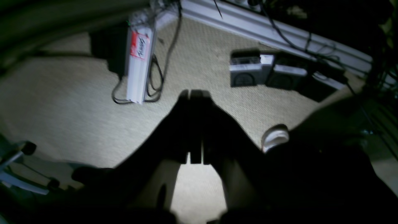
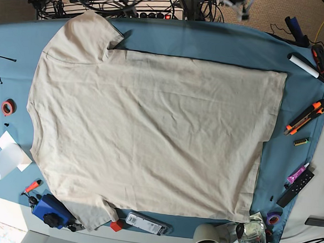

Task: Fold the T-shirt properly
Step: 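Move both grippers from rest toward the shirt's shoulder corners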

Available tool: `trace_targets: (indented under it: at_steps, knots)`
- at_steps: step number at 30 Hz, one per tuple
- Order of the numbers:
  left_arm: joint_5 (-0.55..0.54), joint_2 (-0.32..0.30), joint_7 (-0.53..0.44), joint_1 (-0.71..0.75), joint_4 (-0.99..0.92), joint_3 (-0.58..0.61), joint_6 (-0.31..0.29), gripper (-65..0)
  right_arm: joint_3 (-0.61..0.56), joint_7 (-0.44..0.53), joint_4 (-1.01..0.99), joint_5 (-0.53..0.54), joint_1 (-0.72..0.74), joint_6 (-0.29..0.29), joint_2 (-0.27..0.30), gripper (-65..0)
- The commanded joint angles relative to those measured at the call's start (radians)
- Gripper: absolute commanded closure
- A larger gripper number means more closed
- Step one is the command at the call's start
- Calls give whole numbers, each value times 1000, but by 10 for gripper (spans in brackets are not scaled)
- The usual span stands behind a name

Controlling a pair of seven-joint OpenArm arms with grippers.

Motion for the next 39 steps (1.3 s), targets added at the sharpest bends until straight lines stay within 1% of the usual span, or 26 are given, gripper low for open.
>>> trace_targets:
  at_steps: [1,6,8,9,12,14,16,18,19,21,24,26,28,30,32,35,37,39]
  knots:
    - [-2,-8,-6,24,21,-1,-22,0,1,-12,21,2,-23,6,19,0]
    - [-11,-40,-6,140,156,-1,-130,0,1,-55,194,3,-149,6,95,0]
    - [-61,-48,-2,198,234,-1,-176,0,1,-63,292,14,-217,5,134,0]
    - [-98,-50,13,230,281,-1,-190,0,1,-69,344,37,-253,5,156,0]
    - [-206,-49,90,329,439,-1,-197,0,3,-84,516,103,-367,1,222,0]
    - [-252,-49,129,398,551,-1,-179,0,21,-94,632,107,-447,-10,257,0]
    - [-288,-49,154,466,663,-1,-158,0,67,-98,744,108,-528,-19,282,0]
    - [-312,-49,169,529,774,-1,-136,0,132,-103,852,108,-603,-20,290,0]
    - [-319,-49,175,560,827,-1,-136,0,170,-116,904,112,-637,-20,289,0]
    - [-318,-49,196,615,934,-1,-137,0,243,-160,1009,179,-695,-20,289,0]
    - [-325,-49,249,696,1083,-1,-137,0,358,-281,1157,309,-768,-20,289,0]
    - [-373,-49,279,748,1170,-1,-137,0,439,-366,1244,377,-804,-19,289,0]
    - [-418,-46,282,798,1250,-2,-137,0,520,-445,1321,426,-832,-16,288,0]
    - [-422,-43,285,843,1325,-2,-137,0,599,-513,1390,467,-858,-7,283,0]
    - [-422,-42,317,884,1399,-2,-137,0,676,-556,1450,513,-885,16,283,0]
    - [-422,-42,371,933,1503,-2,-137,0,789,-592,1527,600,-927,75,281,0]
    - [-422,-42,386,960,1566,-2,-137,0,859,-612,1572,660,-945,106,281,0]
    - [-422,-42,386,982,1624,-2,-137,0,923,-623,1608,701,-947,121,281,0]
